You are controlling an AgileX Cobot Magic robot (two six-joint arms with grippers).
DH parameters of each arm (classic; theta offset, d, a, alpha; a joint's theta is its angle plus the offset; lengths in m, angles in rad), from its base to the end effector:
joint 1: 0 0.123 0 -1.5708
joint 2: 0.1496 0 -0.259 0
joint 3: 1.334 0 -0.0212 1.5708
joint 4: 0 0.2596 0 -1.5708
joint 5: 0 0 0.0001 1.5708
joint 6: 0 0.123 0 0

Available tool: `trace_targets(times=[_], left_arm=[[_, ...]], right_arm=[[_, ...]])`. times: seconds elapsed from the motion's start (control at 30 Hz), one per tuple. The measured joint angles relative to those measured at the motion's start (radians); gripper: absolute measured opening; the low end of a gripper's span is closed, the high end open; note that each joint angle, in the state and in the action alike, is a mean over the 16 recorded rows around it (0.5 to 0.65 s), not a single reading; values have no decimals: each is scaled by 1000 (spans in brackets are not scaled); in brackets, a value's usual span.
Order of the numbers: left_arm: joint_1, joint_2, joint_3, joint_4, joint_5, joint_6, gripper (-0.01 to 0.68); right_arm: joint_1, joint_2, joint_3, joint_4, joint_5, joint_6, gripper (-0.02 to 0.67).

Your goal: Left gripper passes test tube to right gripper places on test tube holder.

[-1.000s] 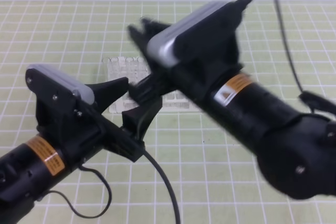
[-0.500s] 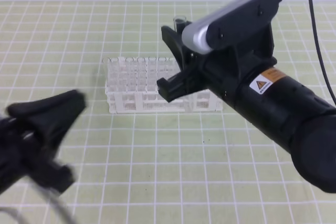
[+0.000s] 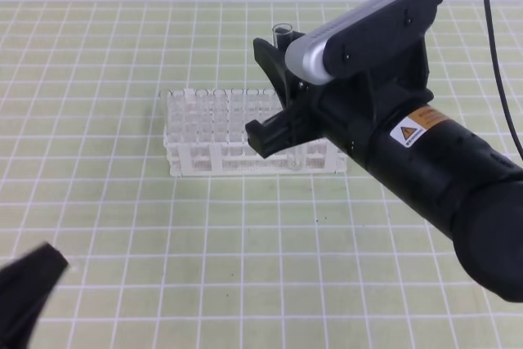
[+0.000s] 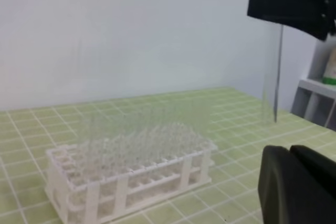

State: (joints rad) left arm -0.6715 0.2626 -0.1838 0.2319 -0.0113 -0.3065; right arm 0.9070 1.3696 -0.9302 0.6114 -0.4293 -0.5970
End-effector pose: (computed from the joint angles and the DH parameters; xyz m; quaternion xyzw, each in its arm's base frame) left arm 0.1134 -0.0905 0.2524 0.2068 0.6690 -0.2611 0.6645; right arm 0.2431 0.2632 0.3127 -0.2396 0.6629 0.2224 0.6736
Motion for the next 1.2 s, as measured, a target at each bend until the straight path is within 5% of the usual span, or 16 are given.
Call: trace_targets(times=[0.37, 1.2], left_arm=[[0, -38, 180, -3, -34, -6, -2], [0, -38, 192, -2, 20, -4, -2]], right_arm=[[-57, 0, 1, 2, -21, 0, 94], [-209, 133, 88, -78, -265, 69, 94]])
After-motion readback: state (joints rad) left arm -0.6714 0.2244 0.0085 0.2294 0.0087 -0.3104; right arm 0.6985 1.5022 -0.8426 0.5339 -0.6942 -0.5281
